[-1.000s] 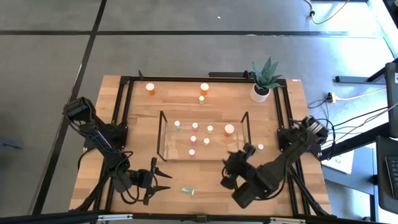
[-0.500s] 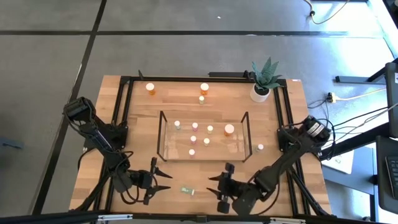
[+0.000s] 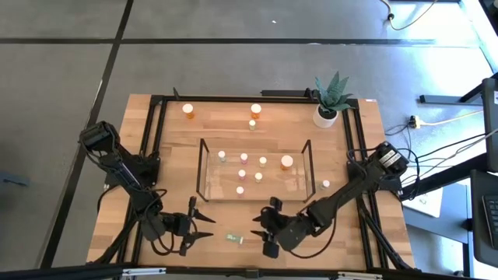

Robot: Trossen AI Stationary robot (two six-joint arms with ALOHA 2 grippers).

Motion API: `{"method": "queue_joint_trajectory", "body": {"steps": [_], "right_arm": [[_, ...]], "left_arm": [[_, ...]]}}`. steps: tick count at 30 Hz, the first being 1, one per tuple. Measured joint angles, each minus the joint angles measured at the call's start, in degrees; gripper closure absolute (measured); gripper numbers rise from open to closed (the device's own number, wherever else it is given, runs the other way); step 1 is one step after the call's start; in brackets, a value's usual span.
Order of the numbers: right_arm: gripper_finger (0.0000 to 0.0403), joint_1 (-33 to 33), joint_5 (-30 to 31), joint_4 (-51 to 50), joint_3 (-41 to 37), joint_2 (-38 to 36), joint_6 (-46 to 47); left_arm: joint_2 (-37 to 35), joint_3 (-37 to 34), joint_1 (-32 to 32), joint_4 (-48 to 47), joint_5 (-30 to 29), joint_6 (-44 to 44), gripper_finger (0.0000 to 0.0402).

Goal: Pick and place medicine bottles onto shelf by color
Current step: Put the bottom blue pill bottle on the shelf aligned with the other blue pill bottle

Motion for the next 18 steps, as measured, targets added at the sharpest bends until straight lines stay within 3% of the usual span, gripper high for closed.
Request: {"method": "queue_joint_trajectory", "body": {"steps": [6, 9, 18], "right_arm": [[0.018, -0.6, -5.1, 0.1, 0.0, 0.0, -2.6], [0.0164, -0.5, -4.4, 0.3, 0.0, 0.2, -3.8], [0.0167, -0.1, -2.6, 4.3, 0.0, 7.5, -5.2]], "left_arm": [[0.0, 0.0, 0.0, 0.0, 0.0, -0.1, 0.0227], [0.0, 0.0, 0.0, -0.1, 0.0, -0.1, 0.0227], [0.0, 0.0, 0.0, -0.3, 0.0, -0.1, 0.0227]]}}
